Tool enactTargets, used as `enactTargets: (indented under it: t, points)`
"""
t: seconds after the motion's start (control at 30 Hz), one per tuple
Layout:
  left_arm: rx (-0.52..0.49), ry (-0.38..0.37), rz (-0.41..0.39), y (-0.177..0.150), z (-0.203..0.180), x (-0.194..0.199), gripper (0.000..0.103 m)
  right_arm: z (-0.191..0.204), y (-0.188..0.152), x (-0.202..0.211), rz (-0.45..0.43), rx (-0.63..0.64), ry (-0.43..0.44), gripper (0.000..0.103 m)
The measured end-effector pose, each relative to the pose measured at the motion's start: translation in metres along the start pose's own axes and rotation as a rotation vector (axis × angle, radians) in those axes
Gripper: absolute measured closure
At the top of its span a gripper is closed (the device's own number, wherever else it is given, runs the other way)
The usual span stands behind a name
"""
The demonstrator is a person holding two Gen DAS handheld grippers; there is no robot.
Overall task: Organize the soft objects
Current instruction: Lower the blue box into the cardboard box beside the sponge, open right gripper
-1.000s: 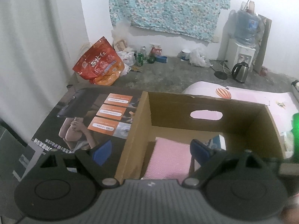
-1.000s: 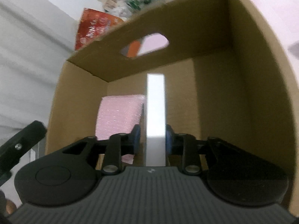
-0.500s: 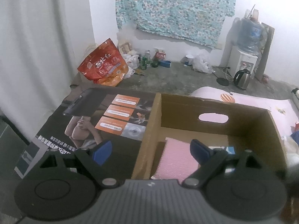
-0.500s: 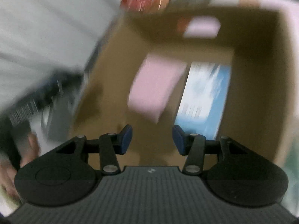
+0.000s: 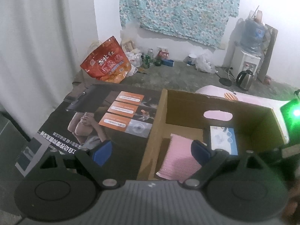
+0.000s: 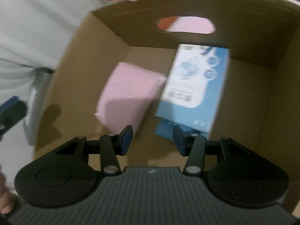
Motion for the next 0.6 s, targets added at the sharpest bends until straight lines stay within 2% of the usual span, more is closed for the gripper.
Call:
enactTargets:
  t: [0.17,0.3,0.4,0.6]
  points:
    - [0.010,0.006,-0.007,0.003,0.006,0.001,0.009,0.052,-0.018,-0.006,0.098,0.144,0.141,0.056]
    - [0.022,0.014,0.005,0.001,0.012,-0.001,0.009,0.068,-0.021,-0.033,0.154,0.170,0.147,0.056]
    - [0.024,0.022,0.014,-0.002,0.015,-0.003,0.009,0.057,-0.003,-0.045,0.110,0.139,0.095,0.056]
    - [0.026,0.027,0.022,-0.002,0.015,-0.004,0.009,0.022,0.035,-0.035,-0.010,0.003,0.074,0.056]
Point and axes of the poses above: each gripper's, at about its wrist camera, not at the fingertips, and x roughly against the way its jaws point, z to its left, y to its top, the point moved 10 cm from there along -x, roughly the way its jaws point, and after that the axes turned 13 degrees about -y, right-handed, at the moved point
